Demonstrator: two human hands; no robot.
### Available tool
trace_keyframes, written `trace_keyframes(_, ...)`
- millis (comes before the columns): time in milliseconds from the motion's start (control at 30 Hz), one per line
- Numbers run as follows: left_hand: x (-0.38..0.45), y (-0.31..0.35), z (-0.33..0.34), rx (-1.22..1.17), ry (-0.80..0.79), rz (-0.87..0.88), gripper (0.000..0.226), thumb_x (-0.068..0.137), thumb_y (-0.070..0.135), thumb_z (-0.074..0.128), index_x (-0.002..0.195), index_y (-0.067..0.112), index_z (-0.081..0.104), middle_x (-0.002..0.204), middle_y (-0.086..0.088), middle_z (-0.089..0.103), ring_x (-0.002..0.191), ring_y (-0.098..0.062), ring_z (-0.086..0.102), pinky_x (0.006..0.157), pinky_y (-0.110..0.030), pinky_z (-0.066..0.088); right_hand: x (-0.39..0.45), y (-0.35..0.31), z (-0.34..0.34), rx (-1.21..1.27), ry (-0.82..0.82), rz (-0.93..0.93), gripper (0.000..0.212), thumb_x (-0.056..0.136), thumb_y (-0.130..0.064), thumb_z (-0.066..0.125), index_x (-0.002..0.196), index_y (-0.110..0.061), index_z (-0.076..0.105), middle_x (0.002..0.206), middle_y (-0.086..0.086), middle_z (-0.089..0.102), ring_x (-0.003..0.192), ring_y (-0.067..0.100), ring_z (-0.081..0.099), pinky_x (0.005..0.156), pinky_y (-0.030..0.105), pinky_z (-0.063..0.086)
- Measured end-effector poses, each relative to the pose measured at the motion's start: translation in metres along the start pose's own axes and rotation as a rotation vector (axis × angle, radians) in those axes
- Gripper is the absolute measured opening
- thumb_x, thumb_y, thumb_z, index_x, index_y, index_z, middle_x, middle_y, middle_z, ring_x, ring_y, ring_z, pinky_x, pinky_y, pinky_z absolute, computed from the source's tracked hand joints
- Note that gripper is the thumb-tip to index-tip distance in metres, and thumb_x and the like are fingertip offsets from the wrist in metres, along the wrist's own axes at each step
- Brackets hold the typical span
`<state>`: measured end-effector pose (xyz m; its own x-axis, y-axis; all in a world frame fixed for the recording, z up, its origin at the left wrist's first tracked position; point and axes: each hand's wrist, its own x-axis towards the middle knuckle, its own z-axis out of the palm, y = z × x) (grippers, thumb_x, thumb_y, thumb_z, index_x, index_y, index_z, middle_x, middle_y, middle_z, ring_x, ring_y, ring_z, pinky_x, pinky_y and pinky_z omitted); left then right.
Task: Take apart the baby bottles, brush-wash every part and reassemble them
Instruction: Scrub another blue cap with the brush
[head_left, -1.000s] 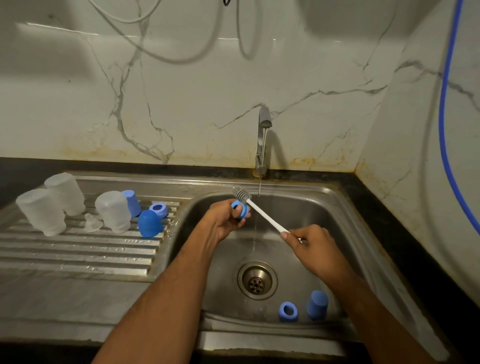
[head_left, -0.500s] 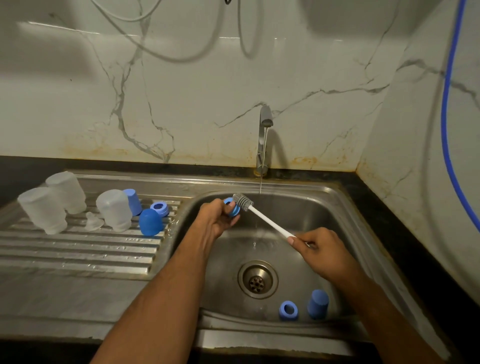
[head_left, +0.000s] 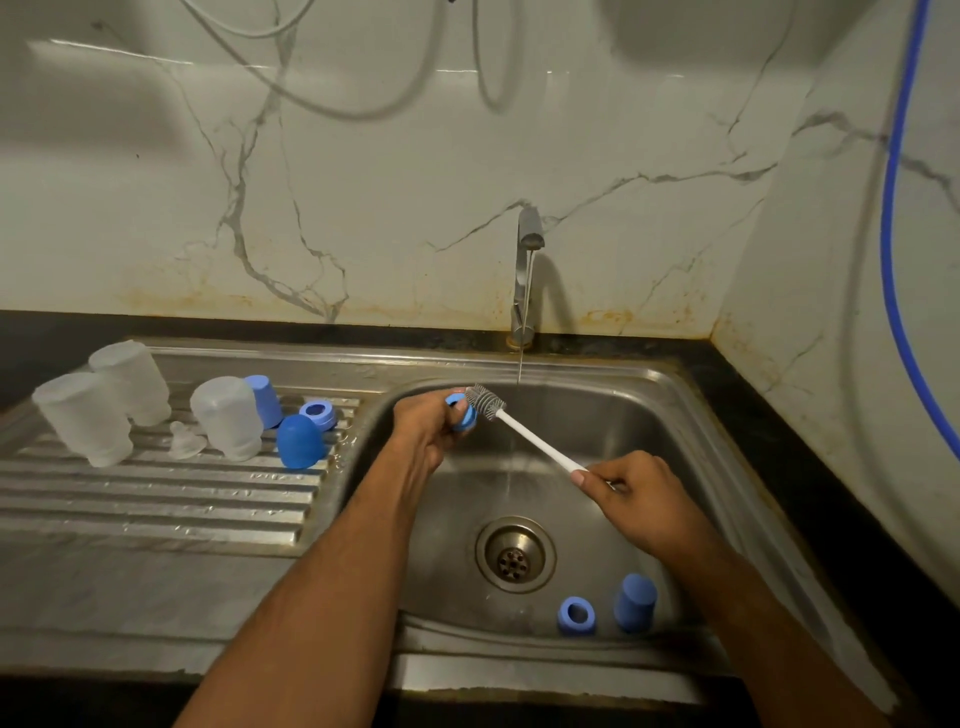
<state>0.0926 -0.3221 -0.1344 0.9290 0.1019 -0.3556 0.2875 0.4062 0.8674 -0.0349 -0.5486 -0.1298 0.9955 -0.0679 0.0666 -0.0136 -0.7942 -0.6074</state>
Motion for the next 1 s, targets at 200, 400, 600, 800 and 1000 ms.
trace_keyframes(200, -0.005, -0.010, 0.001, -0.041, -0.041, -0.031, 0.022, 0.090, -0.009, 0.062, 0.109, -0.001, 0.068, 0.114, -0.021, 0.060, 0.107, -0.037, 0.064, 0.082, -0.046, 0.062, -0.004, 0.007, 0.004, -0.092, 0.156, 0.038, 0.038, 0.100, -0.051, 0.055, 0.094, -0.019, 0.076, 0.070, -0.002, 0.067, 0.066, 0.011, 0.064, 0.065, 0.030, 0.055)
trace_keyframes(400, -0.003, -0.010, 0.002, -0.003, -0.113, -0.100, 0.028, 0.089, -0.014, 0.062, 0.117, -0.009, 0.061, 0.119, -0.024, 0.056, 0.114, -0.038, 0.058, 0.093, -0.044, 0.055, -0.009, 0.015, -0.011, -0.150, 0.190, 0.050, 0.039, 0.102, -0.053, 0.050, 0.110, -0.024, 0.075, 0.086, -0.006, 0.071, 0.076, 0.006, 0.063, 0.064, 0.020, 0.044)
trace_keyframes(600, 0.000, -0.010, -0.001, 0.139, -0.185, -0.106, 0.039, 0.094, -0.021, 0.042, 0.125, -0.008, 0.061, 0.128, -0.025, 0.057, 0.116, -0.033, 0.061, 0.091, -0.037, 0.056, -0.013, 0.013, -0.011, -0.131, 0.158, 0.084, 0.038, 0.101, -0.053, 0.051, 0.108, -0.025, 0.075, 0.081, -0.006, 0.070, 0.072, 0.004, 0.061, 0.062, 0.018, 0.044)
trace_keyframes(800, -0.007, -0.010, 0.002, 0.078, -0.271, -0.073, 0.025, 0.095, -0.011, 0.052, 0.111, 0.002, 0.067, 0.126, -0.022, 0.059, 0.115, -0.035, 0.062, 0.085, -0.040, 0.061, -0.008, 0.001, 0.001, -0.087, 0.111, 0.054, 0.036, 0.101, -0.049, 0.054, 0.102, -0.022, 0.077, 0.071, -0.008, 0.065, 0.068, 0.006, 0.062, 0.061, 0.021, 0.046)
trace_keyframes(1000, -0.004, -0.007, 0.003, -0.163, -0.258, -0.085, 0.032, 0.100, -0.010, 0.043, 0.128, -0.007, 0.058, 0.129, -0.024, 0.059, 0.117, -0.036, 0.062, 0.091, -0.046, 0.058, -0.009, -0.010, 0.008, 0.012, 0.066, 0.000, 0.036, 0.102, -0.043, 0.056, 0.079, -0.019, 0.071, 0.054, -0.004, 0.055, 0.051, 0.006, 0.052, 0.053, 0.022, 0.045)
